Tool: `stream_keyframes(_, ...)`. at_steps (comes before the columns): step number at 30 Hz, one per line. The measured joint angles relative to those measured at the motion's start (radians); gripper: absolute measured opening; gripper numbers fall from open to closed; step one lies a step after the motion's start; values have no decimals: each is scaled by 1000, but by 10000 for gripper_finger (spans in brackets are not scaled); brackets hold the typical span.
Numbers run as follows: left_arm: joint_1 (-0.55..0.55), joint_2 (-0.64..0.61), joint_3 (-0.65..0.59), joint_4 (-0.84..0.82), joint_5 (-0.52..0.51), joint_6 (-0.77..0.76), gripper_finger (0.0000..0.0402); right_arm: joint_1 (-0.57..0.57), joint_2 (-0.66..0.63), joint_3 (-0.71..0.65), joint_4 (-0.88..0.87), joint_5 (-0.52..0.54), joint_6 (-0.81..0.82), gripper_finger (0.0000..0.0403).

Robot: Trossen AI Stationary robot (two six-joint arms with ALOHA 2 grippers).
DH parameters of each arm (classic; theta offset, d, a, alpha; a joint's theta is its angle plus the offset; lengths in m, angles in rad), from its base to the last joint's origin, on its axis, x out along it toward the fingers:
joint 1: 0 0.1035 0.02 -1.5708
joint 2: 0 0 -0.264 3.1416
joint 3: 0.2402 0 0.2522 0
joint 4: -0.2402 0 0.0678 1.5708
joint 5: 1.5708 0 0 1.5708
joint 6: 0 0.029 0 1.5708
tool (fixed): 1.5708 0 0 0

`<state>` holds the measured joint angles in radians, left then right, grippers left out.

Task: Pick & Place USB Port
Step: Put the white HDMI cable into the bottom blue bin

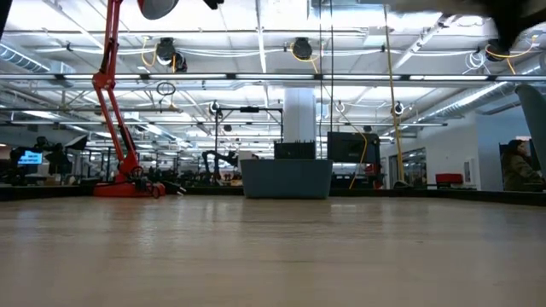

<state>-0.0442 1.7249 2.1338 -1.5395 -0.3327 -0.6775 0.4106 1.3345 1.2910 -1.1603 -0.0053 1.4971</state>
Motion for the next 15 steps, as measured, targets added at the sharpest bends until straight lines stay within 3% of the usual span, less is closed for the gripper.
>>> stream_keyframes(7,-17,16,0,29,-31,27,64,246,-5,150,-308,-97,308,19)
stream_keyframes(15,-16,17,-1,35,-36,54,46,461,68,159,-222,-189,582,19)
